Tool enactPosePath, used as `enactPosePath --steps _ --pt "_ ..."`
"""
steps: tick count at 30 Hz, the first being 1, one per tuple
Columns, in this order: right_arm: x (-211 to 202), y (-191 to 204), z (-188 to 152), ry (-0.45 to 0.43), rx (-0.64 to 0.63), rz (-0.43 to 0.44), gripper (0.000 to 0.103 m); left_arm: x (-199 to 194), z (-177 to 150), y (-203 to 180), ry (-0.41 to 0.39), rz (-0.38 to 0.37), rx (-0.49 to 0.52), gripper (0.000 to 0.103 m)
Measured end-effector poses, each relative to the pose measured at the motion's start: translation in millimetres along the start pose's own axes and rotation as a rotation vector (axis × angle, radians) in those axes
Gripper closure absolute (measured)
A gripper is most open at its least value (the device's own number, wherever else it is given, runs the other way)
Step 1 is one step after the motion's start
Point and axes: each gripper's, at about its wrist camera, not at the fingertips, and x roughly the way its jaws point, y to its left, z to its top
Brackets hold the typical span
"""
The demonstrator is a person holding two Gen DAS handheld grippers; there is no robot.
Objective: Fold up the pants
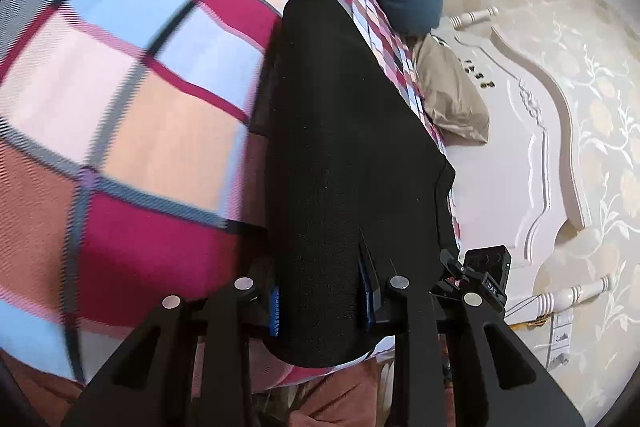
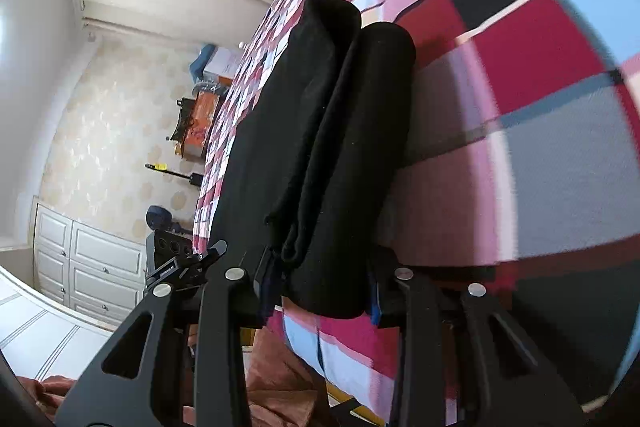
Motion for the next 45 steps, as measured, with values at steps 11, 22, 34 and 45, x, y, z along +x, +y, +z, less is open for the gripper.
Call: enactPosePath --steps 11,22,34,45 --pt "12.4 -0.2 3.5 0.022 0.006 0.007 0.070 -10.1 -4.5 16.2 -0.003 -0.033 -0.020 0.072" --pt "0.3 -11.0 -4.0 0.007 0.040 0.023 0.041 -24.1 -7.0 15.3 -0.001 -0.131 0.031 0.025" --pt "6.2 -22.5 72.2 -0.025 0.083 0.060 0.026 -5.3 81.2 13.8 -0.033 -0.115 0.095 0.023" --pt "44.2 -21.5 124.7 0.042 0.093 0.052 0.022 36.2 143.3 15.6 -0.009 -0.112 0.065 0.023"
